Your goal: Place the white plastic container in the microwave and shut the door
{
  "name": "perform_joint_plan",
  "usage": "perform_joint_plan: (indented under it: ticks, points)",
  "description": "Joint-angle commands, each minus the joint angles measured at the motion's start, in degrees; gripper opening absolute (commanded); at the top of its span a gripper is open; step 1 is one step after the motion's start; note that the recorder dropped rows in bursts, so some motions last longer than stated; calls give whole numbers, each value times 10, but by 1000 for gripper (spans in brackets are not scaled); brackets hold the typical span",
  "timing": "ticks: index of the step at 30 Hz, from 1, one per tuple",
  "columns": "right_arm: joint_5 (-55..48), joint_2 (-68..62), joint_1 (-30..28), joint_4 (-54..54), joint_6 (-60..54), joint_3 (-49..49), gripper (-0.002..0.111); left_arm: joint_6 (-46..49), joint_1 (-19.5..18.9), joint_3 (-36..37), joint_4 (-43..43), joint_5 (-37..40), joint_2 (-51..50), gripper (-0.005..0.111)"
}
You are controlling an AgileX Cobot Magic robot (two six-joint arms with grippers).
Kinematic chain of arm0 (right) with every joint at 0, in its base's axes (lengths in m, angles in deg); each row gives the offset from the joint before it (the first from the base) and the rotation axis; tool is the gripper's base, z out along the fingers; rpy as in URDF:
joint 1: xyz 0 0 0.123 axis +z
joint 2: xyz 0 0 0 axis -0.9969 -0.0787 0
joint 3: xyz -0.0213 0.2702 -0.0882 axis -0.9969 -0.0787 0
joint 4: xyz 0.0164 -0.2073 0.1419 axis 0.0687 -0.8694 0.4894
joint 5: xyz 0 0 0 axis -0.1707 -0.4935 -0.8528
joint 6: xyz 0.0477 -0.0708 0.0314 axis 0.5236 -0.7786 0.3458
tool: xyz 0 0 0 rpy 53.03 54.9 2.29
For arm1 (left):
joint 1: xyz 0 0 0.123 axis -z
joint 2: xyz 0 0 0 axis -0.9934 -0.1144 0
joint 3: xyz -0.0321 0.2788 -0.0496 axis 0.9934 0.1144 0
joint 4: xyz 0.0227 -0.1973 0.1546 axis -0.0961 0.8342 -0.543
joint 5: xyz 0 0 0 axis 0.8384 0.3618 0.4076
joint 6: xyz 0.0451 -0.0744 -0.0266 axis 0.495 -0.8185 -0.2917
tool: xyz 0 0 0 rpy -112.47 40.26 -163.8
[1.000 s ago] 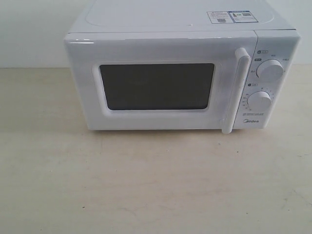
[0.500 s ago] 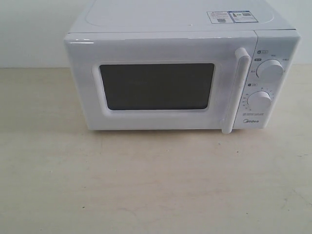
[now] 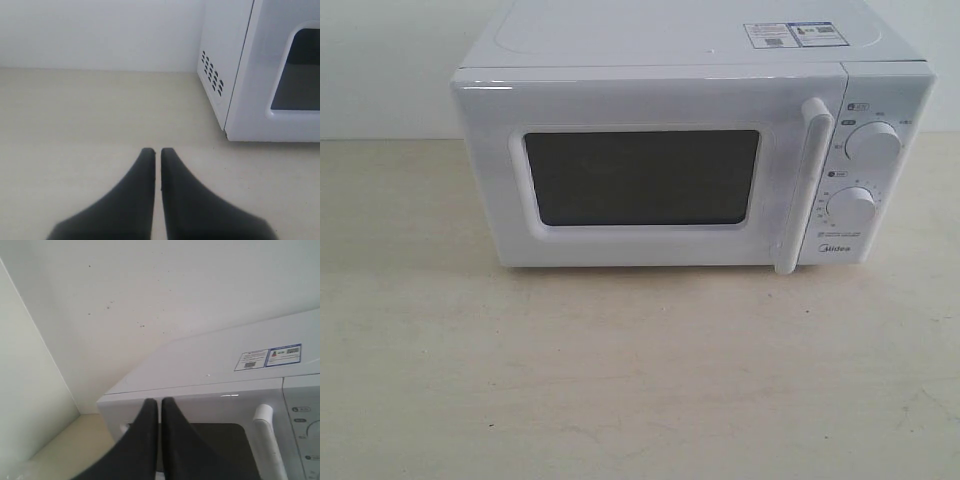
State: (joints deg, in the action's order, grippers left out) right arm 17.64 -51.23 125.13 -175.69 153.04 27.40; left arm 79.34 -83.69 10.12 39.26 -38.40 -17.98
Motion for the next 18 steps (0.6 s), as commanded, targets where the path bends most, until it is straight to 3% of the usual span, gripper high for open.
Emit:
perform_joint_plan:
  ticks: [1,4,7,12,18]
  points:
    - [82,3,-98,-6,-7,-19,0,-6,-2,0,5,-4,2,4]
    - [171,25,-216,-6,-40,-65,0,-6,-2,0,5,-4,2,4]
    - [176,99,-302,-6,-45,-130,0,-6,-2,0,5,-4,2,4]
    - [167,241,-356,-6,-79,-201,0,-6,-2,0,5,-4,2,4]
    - [127,254,-361,-6,-109,-242,0,-6,-2,0,5,-4,2,4]
